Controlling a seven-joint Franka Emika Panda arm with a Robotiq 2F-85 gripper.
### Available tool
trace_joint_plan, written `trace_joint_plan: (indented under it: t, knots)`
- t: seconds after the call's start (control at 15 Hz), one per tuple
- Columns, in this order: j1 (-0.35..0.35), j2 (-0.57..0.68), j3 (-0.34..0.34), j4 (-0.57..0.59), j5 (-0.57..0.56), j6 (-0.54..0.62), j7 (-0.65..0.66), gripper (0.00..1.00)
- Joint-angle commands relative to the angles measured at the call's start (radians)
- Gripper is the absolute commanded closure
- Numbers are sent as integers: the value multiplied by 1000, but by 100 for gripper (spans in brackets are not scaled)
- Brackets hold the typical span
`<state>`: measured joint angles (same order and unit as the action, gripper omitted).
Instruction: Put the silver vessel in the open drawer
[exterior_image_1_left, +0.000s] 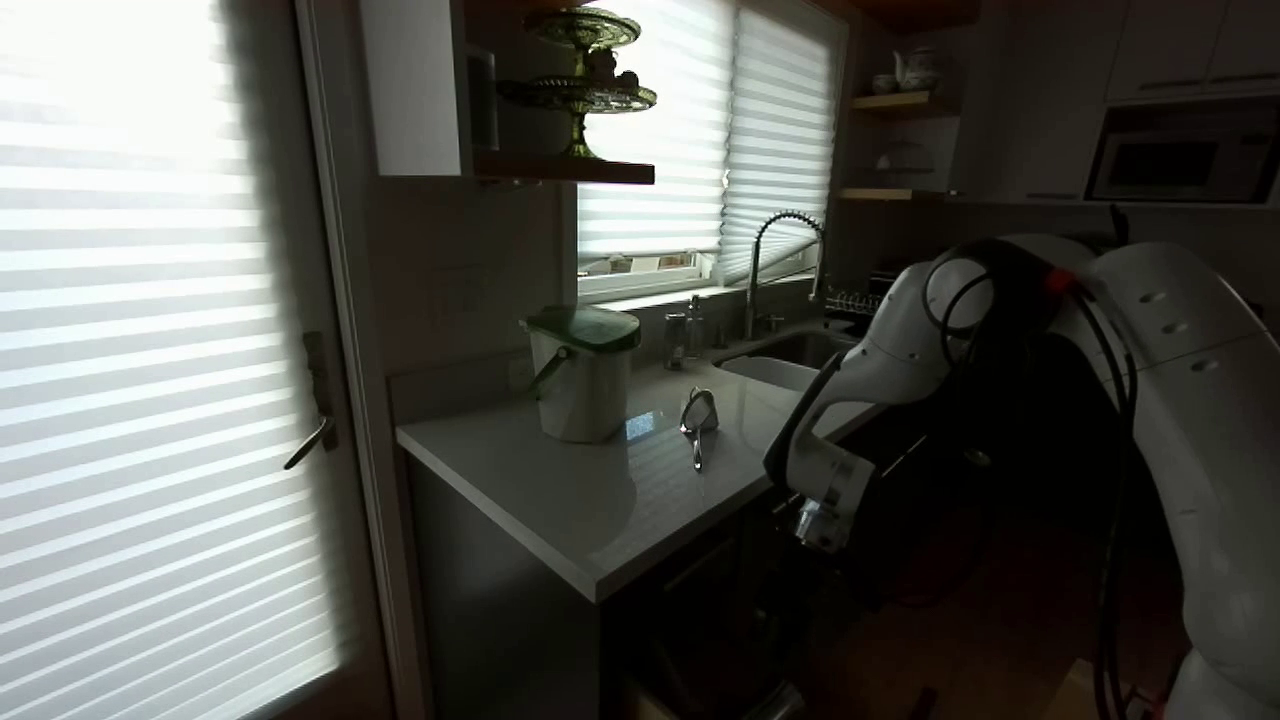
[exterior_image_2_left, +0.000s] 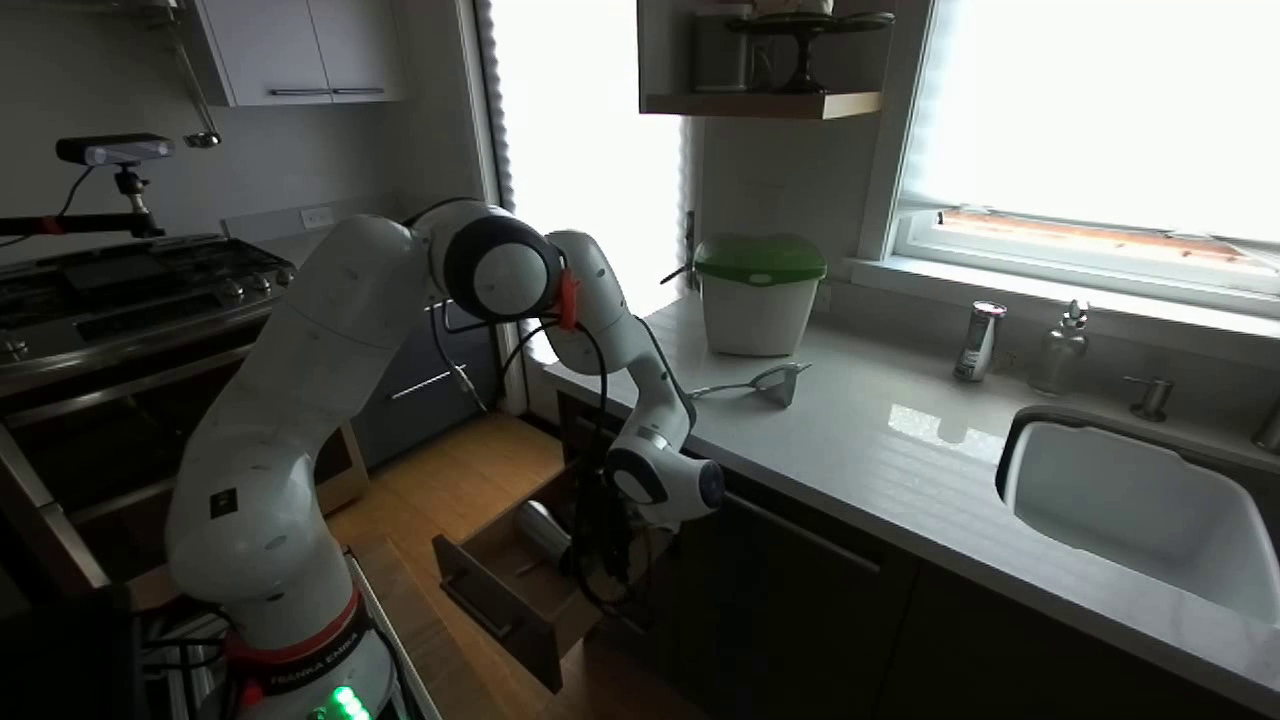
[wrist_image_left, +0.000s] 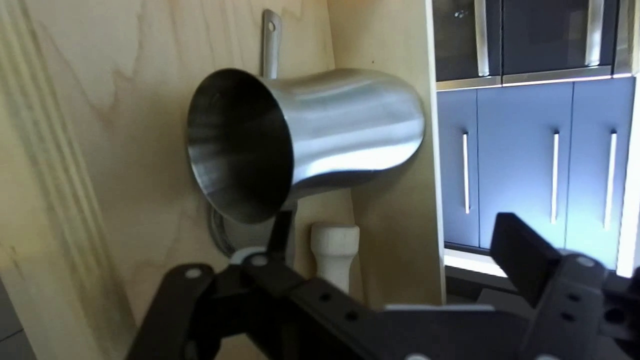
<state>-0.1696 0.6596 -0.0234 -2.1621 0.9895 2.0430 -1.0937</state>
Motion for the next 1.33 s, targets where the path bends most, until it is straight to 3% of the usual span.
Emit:
trace_joint_plan:
  t: [0.0, 0.47, 1.0, 1.07, 1.13, 1.27]
  knots:
    - [75, -190, -34, -119, -109, 43, 154, 0]
    - [165, -588, -16, -309, -511, 28, 667, 0]
    - [209, -925, 85, -317, -968, -66, 1064, 0]
    - [210, -958, 100, -322, -1005, -52, 1101, 0]
    - [210, -874, 73, -284, -935, -50, 1028, 0]
    - [217, -905, 79, -283, -942, -51, 1041, 0]
